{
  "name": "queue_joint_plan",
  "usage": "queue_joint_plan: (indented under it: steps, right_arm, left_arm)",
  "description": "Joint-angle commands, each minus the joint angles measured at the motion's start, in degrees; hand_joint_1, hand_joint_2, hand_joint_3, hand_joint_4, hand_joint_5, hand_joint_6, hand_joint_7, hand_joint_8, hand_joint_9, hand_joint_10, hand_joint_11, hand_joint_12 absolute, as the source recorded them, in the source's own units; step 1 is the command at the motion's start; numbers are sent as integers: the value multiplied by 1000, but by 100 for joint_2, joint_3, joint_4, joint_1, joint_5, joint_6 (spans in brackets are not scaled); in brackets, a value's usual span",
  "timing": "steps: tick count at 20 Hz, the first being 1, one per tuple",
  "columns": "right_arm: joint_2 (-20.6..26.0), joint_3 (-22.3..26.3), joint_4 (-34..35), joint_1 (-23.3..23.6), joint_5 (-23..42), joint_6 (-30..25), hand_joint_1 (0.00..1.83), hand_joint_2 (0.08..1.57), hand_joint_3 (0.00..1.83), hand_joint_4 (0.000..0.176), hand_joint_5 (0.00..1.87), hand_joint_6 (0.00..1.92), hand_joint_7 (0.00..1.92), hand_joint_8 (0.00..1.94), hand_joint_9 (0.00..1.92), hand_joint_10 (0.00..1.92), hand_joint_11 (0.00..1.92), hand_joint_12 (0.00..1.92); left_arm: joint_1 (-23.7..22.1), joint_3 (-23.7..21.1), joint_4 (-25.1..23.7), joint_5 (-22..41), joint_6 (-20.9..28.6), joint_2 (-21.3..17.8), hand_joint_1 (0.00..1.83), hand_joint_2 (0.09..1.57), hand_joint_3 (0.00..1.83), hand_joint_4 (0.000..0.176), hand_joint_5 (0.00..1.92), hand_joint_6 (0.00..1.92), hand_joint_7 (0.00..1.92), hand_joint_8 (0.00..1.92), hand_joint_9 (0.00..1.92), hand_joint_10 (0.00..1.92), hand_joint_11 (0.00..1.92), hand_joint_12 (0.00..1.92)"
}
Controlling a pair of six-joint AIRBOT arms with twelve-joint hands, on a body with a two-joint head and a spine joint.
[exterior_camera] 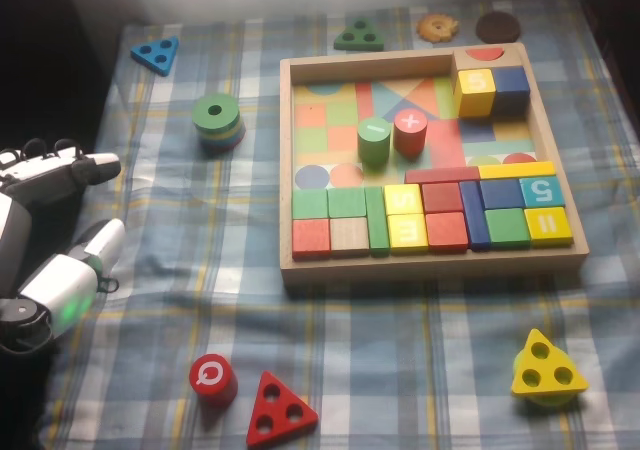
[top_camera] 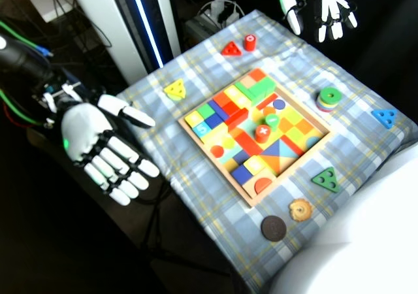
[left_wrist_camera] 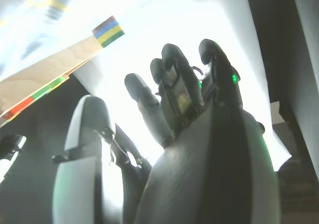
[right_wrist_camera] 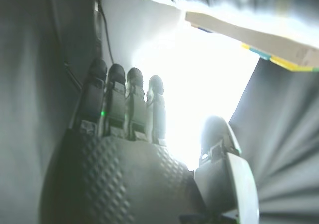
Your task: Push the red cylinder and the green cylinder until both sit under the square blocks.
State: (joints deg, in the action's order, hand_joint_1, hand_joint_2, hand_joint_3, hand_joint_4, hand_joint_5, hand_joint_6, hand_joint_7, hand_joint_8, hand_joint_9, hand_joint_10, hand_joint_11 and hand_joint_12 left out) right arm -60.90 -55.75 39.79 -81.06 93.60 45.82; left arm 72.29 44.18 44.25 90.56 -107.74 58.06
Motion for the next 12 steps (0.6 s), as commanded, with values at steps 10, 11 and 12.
queue_joint_plan:
  steps: [10, 11, 12]
  right_arm:
    - [459, -760, -2046, 853, -1069, -769, 0, 1144, 0, 86, 324, 2, 155, 0, 30, 0, 0, 2]
    - [492, -869, -2299, 1029, -1307, -819, 10, 1138, 0, 62, 324, 2, 103, 0, 5, 0, 0, 0]
    - [516, -991, -2579, 1236, -1581, -956, 8, 1122, 0, 60, 313, 0, 31, 0, 0, 0, 0, 0]
  left_arm:
    - [-131, 59, -301, 438, 41, -23, 565, 1212, 0, 55, 695, 0, 536, 0, 427, 1, 0, 378]
    - [-132, 60, -302, 429, 41, -22, 565, 1194, 0, 49, 697, 1, 541, 1, 442, 5, 0, 522]
    - [-132, 59, -305, 412, 41, -22, 580, 1184, 0, 34, 701, 1, 533, 0, 432, 1, 0, 496]
